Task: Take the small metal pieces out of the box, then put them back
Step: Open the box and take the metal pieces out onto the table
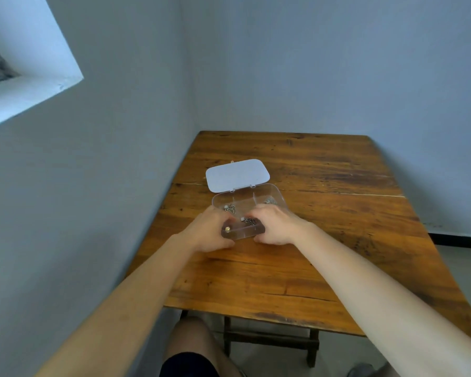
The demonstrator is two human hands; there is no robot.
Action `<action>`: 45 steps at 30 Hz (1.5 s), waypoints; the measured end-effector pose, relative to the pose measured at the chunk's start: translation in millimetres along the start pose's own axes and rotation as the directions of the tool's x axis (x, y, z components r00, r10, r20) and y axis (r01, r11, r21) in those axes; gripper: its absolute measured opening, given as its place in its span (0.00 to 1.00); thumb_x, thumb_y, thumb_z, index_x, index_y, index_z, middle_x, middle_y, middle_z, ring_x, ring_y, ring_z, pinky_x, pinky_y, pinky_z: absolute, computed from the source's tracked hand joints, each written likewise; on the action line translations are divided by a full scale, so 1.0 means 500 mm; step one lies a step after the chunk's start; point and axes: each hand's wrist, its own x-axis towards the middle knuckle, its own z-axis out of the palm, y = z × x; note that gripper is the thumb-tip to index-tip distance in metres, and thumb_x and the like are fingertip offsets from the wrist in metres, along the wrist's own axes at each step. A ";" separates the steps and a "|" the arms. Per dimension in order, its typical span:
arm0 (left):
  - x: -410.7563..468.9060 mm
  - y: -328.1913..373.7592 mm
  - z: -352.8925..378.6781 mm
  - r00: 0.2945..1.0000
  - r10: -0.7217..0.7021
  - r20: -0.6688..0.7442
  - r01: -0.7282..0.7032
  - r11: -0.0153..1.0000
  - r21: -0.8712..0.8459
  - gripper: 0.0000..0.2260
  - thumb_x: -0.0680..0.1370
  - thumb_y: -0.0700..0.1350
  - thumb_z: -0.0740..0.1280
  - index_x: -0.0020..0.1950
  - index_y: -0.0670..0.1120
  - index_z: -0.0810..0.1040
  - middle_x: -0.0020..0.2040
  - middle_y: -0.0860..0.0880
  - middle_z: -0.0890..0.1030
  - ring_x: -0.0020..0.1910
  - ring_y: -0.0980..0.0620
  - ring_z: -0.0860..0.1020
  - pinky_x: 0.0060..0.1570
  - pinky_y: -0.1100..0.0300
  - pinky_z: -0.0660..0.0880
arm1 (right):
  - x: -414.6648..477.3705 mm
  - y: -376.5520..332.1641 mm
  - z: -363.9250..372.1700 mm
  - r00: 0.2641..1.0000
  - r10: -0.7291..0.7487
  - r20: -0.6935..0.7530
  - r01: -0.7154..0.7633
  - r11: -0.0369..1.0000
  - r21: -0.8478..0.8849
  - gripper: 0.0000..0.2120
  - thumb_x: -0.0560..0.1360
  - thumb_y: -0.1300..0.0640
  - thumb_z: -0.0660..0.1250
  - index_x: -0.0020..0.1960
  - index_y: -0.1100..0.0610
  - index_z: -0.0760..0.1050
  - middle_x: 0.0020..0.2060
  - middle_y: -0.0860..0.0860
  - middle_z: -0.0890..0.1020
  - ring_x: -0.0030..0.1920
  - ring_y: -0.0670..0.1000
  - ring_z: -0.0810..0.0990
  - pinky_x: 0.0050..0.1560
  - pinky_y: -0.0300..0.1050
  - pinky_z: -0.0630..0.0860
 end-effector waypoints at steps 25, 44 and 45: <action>0.052 0.001 -0.017 0.969 0.076 0.236 -0.105 0.988 0.111 0.13 0.75 0.48 0.74 0.58 0.52 0.80 0.48 0.56 0.77 0.46 0.55 0.75 0.39 0.64 0.68 | 0.050 0.022 -0.013 0.981 0.004 0.194 -0.062 0.955 0.291 0.12 0.69 0.59 0.79 0.47 0.50 0.80 0.43 0.47 0.80 0.42 0.47 0.78 0.42 0.41 0.77; 0.049 -0.027 -0.035 0.972 0.016 0.234 0.089 0.897 -0.434 0.10 0.68 0.40 0.80 0.43 0.50 0.82 0.41 0.51 0.80 0.39 0.57 0.77 0.42 0.65 0.75 | 0.047 0.033 0.000 0.996 -0.003 0.090 -0.028 0.940 0.340 0.17 0.65 0.56 0.82 0.39 0.48 0.72 0.38 0.46 0.76 0.37 0.46 0.72 0.37 0.42 0.71; 0.045 -0.027 -0.036 0.975 0.000 0.221 0.108 0.872 -0.477 0.10 0.67 0.39 0.80 0.42 0.50 0.83 0.41 0.51 0.81 0.39 0.57 0.78 0.41 0.65 0.76 | 0.047 0.033 -0.002 0.996 -0.007 0.087 -0.023 0.939 0.342 0.18 0.64 0.56 0.82 0.39 0.48 0.72 0.38 0.45 0.75 0.37 0.46 0.72 0.37 0.42 0.70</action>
